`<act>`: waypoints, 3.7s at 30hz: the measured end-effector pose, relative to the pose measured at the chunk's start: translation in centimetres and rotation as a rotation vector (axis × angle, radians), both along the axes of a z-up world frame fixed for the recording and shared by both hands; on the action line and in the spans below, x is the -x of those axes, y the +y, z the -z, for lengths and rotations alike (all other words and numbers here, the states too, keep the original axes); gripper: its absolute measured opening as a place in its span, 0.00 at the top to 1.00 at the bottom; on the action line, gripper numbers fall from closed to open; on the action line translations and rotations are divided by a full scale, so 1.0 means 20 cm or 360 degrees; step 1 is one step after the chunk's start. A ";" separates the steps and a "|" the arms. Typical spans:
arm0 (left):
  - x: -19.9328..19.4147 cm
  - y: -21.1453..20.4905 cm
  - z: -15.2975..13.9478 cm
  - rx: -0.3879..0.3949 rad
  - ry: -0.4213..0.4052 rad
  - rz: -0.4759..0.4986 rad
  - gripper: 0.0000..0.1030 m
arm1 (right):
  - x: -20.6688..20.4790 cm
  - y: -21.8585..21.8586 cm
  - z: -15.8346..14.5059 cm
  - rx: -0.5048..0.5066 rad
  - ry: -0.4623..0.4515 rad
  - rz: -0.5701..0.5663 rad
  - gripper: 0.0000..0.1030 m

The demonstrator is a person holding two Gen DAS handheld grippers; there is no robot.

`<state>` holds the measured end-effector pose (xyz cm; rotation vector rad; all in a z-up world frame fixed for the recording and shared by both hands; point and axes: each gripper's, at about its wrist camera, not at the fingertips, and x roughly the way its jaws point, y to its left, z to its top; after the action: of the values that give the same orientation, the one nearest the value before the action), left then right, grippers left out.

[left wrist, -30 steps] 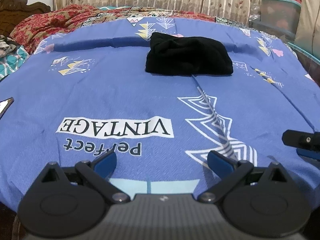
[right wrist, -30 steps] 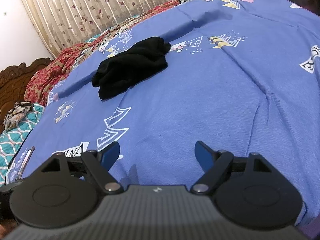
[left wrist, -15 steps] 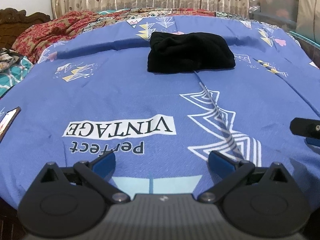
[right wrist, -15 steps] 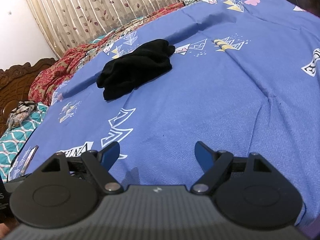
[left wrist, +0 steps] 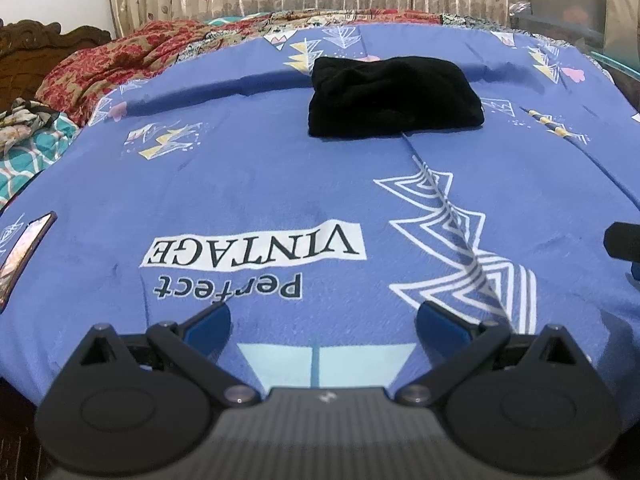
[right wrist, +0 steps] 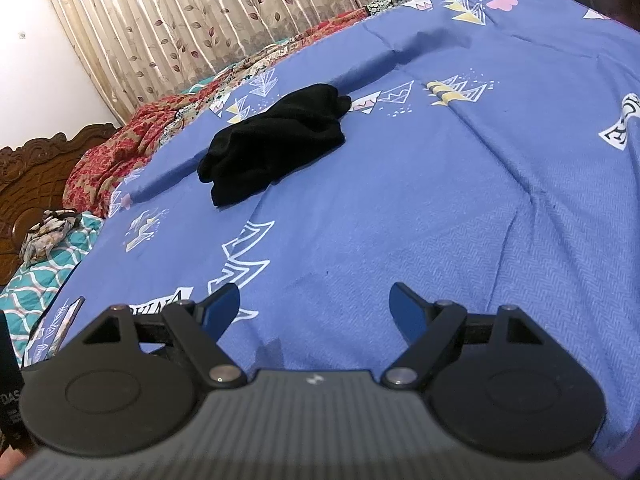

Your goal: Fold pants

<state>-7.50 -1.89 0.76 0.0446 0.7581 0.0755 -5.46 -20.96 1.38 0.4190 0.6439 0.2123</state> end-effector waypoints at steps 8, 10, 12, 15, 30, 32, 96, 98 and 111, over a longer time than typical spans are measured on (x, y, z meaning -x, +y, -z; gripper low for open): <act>-0.02 0.00 0.02 0.0020 0.0053 -0.0006 0.00 | 0.00 0.02 0.00 0.0030 0.0003 -0.0048 0.19; -0.02 0.01 0.02 0.0038 0.0067 -0.0008 0.00 | 0.00 0.03 0.00 0.0046 0.0002 -0.0058 0.18; -0.03 0.02 0.03 0.0052 0.0082 -0.0009 0.00 | -0.01 0.04 0.00 0.0052 0.0015 -0.0072 0.18; -0.03 0.02 0.03 0.0063 0.0094 -0.0012 0.00 | -0.02 0.04 0.01 0.0063 0.0035 -0.0075 0.18; 0.01 0.09 -0.30 -0.0047 -0.0007 -0.0206 0.00 | 0.03 0.12 -0.20 0.0084 0.0079 -0.0145 0.12; 0.02 0.09 -0.36 -0.0108 -0.0010 -0.0224 0.00 | 0.03 0.13 -0.27 0.0107 0.0065 -0.0145 0.12; 0.17 -0.11 -0.63 -0.0245 -0.0007 -0.0119 0.00 | 0.16 0.08 -0.58 0.0016 -0.0308 0.0002 0.00; 0.17 -0.10 -0.63 -0.0249 -0.0006 -0.0119 0.00 | 0.16 0.08 -0.57 0.0015 -0.0305 0.0000 0.00; 0.15 -0.10 -0.59 -0.0294 0.0053 -0.0126 0.00 | 0.16 0.09 -0.56 0.0012 -0.0294 0.0002 0.00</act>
<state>-10.58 -3.88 12.47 0.1923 0.7846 0.2205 -8.76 -19.25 12.60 0.3877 0.4631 0.2442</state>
